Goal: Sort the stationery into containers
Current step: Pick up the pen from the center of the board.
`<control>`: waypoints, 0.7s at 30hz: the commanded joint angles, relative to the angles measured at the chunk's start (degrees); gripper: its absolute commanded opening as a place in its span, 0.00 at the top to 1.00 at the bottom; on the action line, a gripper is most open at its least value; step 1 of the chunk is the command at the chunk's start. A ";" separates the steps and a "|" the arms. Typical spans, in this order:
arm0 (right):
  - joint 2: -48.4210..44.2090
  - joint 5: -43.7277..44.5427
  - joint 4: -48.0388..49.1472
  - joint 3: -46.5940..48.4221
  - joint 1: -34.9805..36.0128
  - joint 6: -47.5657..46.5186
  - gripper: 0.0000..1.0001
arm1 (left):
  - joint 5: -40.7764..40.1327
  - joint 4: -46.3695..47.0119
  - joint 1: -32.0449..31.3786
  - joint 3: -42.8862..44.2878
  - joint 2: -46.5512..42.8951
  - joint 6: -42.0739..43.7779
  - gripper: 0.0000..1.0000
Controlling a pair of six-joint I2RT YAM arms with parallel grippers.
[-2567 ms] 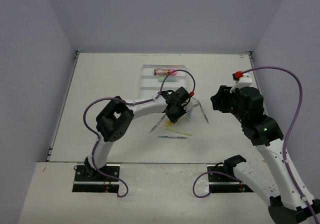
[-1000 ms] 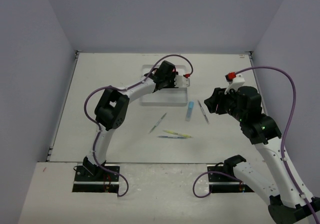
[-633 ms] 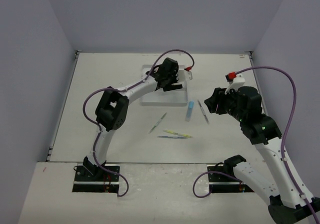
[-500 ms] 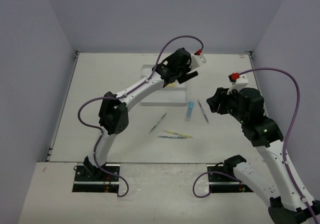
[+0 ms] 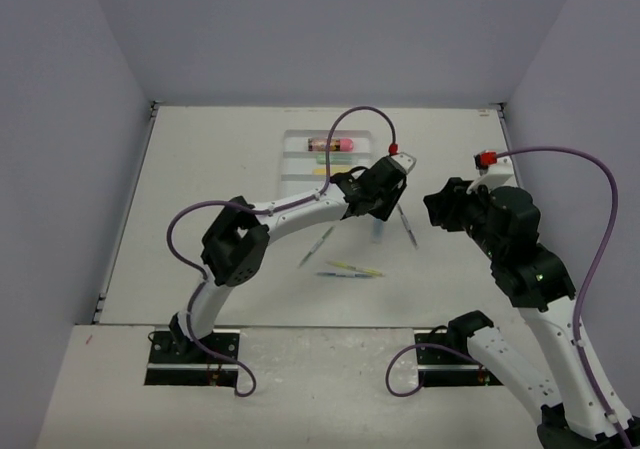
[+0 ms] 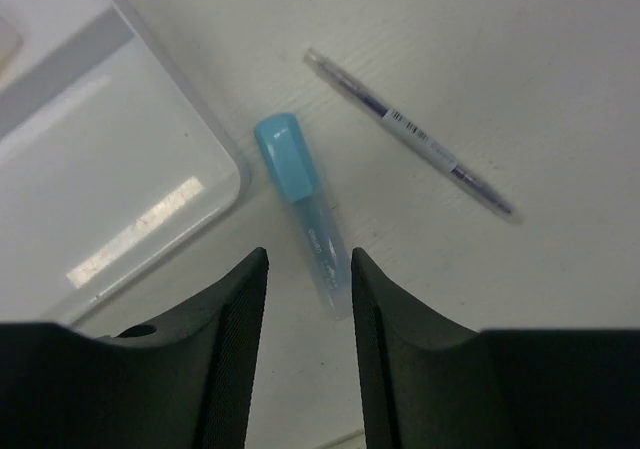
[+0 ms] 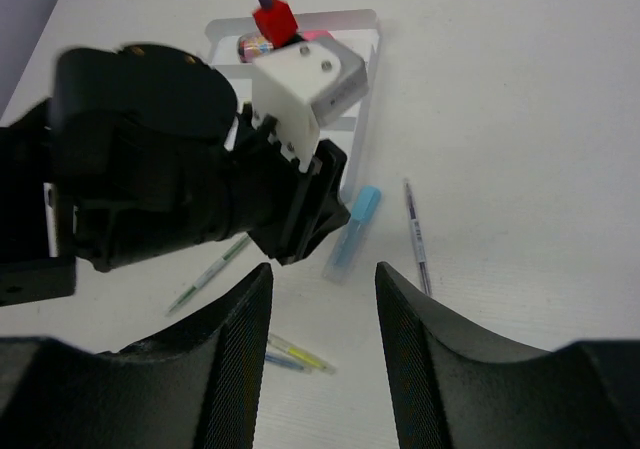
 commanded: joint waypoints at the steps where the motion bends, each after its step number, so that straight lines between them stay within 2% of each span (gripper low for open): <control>1: -0.99 1.02 1.98 -0.58 0.08 1.32 0.53 | -0.01 4.14 -0.23 -3.55 1.08 -7.97 0.60; 18: -0.90 0.00 1.92 -0.14 0.08 0.08 0.53 | -1.73 2.85 -0.14 0.35 12.00 -8.01 0.59; 19: -0.90 -0.08 1.91 -0.12 0.08 -0.01 0.53 | -1.79 2.67 -0.14 0.45 12.35 -7.91 0.60; 21: -0.90 -0.19 1.86 0.04 0.11 -0.17 0.53 | -1.51 2.31 -0.14 0.73 12.84 -7.49 0.74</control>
